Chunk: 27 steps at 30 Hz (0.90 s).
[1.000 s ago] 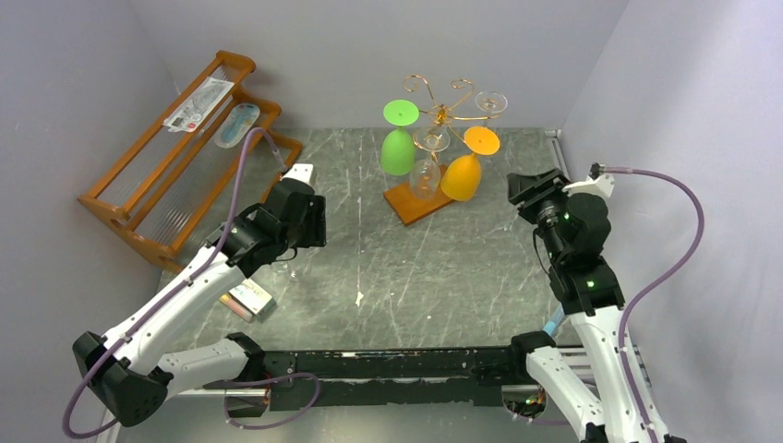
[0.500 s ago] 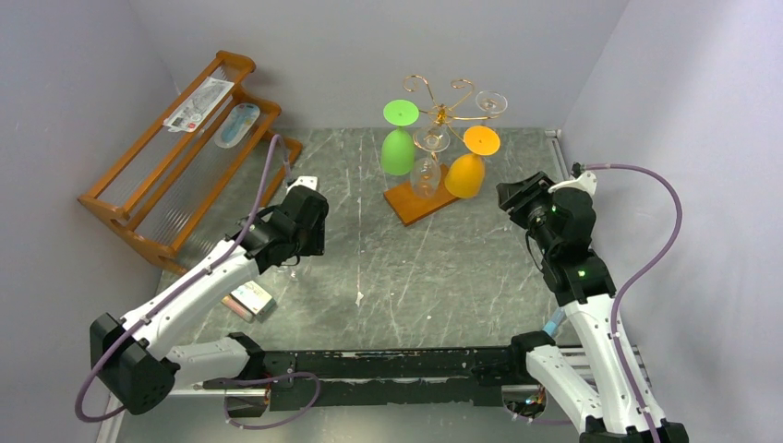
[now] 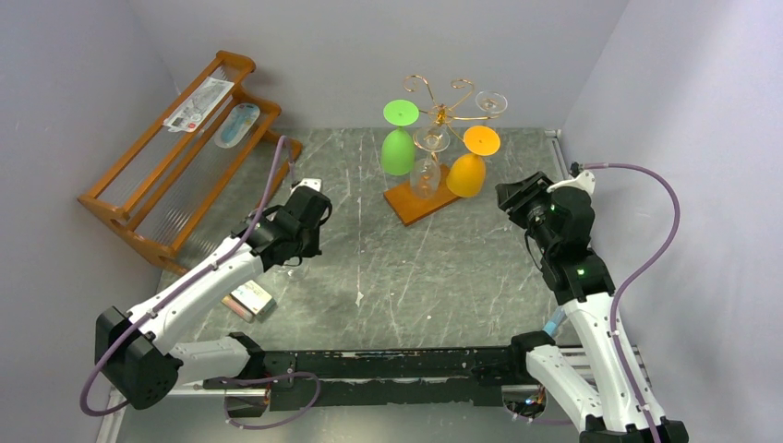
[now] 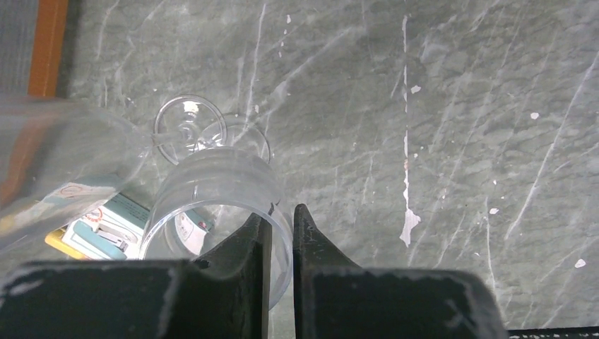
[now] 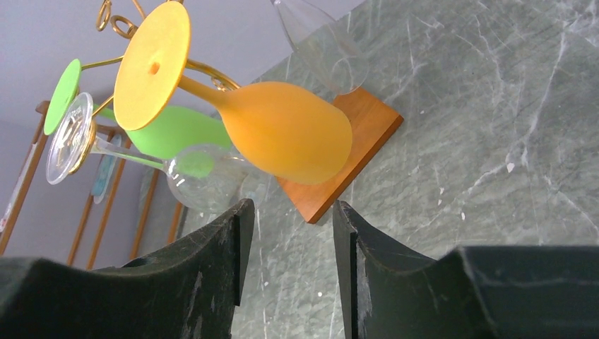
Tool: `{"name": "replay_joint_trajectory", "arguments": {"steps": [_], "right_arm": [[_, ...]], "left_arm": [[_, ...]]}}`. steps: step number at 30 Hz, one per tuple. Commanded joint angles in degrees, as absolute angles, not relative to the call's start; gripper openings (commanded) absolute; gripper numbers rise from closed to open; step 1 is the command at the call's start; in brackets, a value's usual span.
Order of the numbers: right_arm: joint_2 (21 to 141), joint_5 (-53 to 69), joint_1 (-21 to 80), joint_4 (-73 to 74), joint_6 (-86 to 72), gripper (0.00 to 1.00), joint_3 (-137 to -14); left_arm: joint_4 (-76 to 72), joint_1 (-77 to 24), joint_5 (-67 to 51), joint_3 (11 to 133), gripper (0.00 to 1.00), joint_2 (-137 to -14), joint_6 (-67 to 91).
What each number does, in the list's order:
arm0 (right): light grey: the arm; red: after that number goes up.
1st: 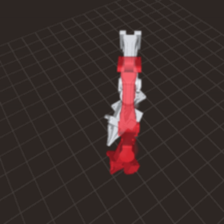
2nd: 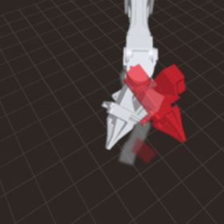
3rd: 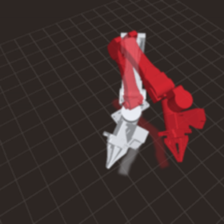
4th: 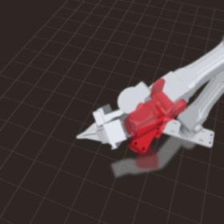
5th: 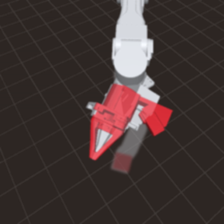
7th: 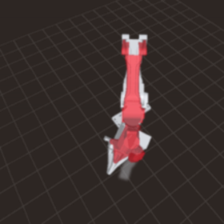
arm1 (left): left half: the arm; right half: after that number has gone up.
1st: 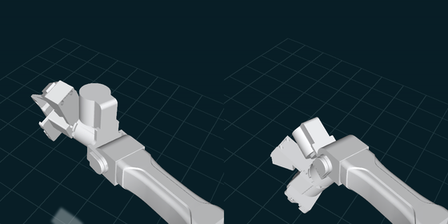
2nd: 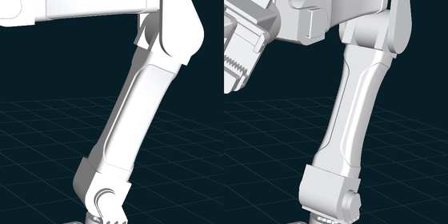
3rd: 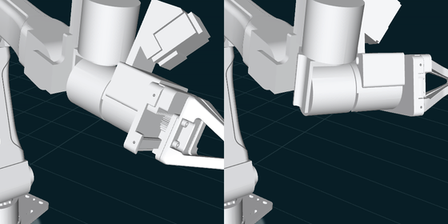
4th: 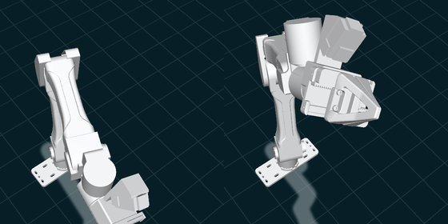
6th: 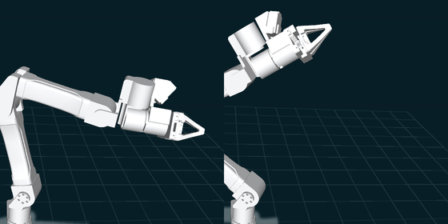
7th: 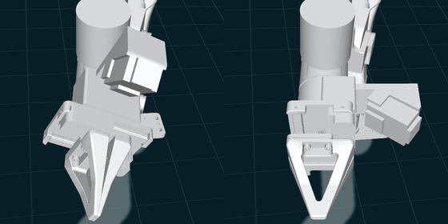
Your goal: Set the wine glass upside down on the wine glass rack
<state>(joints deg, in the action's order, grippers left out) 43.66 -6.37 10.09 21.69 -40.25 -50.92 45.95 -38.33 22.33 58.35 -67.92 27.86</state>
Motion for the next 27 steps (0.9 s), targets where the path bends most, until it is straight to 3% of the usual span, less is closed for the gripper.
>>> {"name": "replay_joint_trajectory", "arguments": {"steps": [1,14,20,27], "right_arm": [[43.07,-6.37,9.67,22.02,-40.25,0.48,-49.79],[37.88,3.2,9.73,20.32,-49.6,0.43,-41.18],[34.96,12.37,9.74,13.04,-58.65,0.56,-31.18],[33.93,17.7,11.59,-2.48,-73.51,0.61,-19.8]], "left_arm": [[45.67,-38.47,17.95,60.92,0.05,-67.31,26.59],[27.34,-38.5,4.51,58.86,0.05,-56.88,26.78],[16.86,-38.51,-0.49,54.8,0.05,-54.38,29.1],[2.66,-38.63,-14.11,48.34,0.05,-53.63,32.73]]}}
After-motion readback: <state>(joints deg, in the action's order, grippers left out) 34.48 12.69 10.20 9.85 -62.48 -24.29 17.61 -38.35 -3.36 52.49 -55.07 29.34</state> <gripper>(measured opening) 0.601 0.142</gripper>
